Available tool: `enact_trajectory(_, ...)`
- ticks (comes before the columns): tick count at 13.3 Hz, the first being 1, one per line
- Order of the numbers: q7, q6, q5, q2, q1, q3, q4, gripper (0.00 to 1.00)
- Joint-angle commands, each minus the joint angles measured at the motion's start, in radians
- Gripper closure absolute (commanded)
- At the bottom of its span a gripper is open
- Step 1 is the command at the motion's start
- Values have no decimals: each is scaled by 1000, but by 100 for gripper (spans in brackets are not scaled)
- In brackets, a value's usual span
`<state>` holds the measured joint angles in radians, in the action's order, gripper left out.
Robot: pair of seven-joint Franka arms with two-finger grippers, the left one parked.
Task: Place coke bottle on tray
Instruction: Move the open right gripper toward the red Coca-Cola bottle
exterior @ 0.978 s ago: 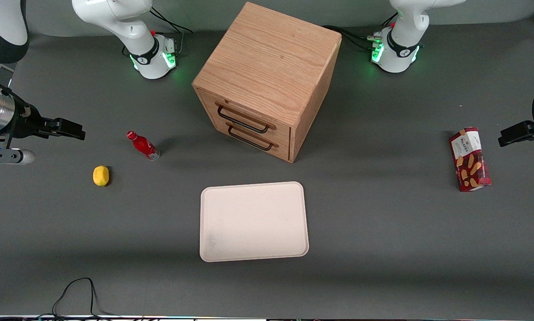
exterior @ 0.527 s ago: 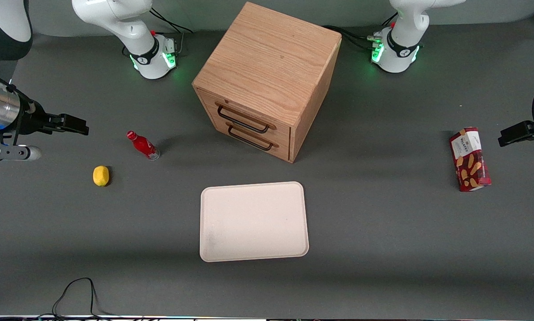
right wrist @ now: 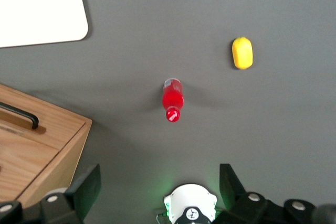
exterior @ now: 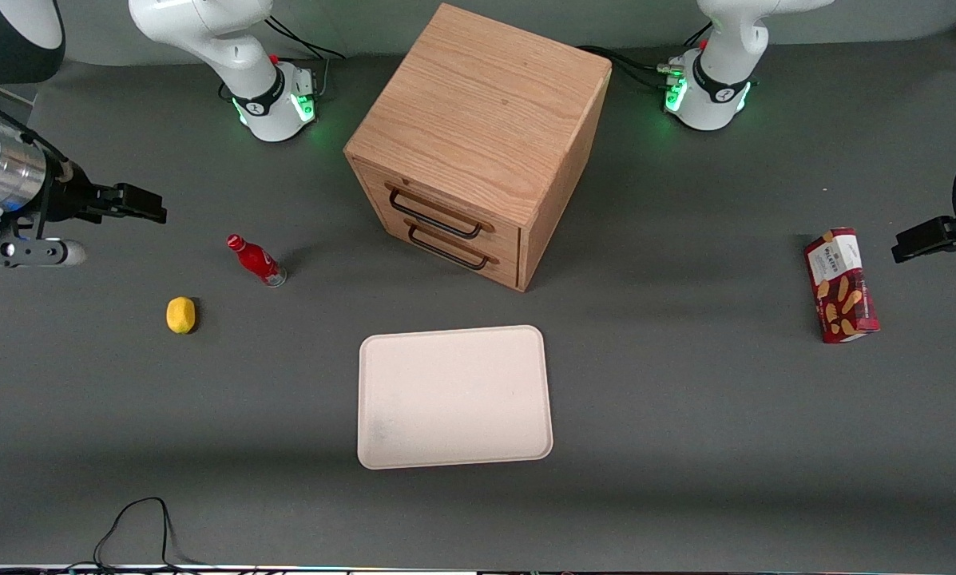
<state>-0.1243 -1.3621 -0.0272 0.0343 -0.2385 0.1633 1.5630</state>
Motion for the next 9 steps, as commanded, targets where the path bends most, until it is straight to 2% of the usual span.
enact_trajectory(1, 8, -81, 15, -129, -15, 5, 187, 0)
enact_trajectory(5, 6, -207, 47, -203, -47, 5, 359, 0)
enact_trajectory(9, 6, -267, 49, -208, -47, 5, 426, 0)
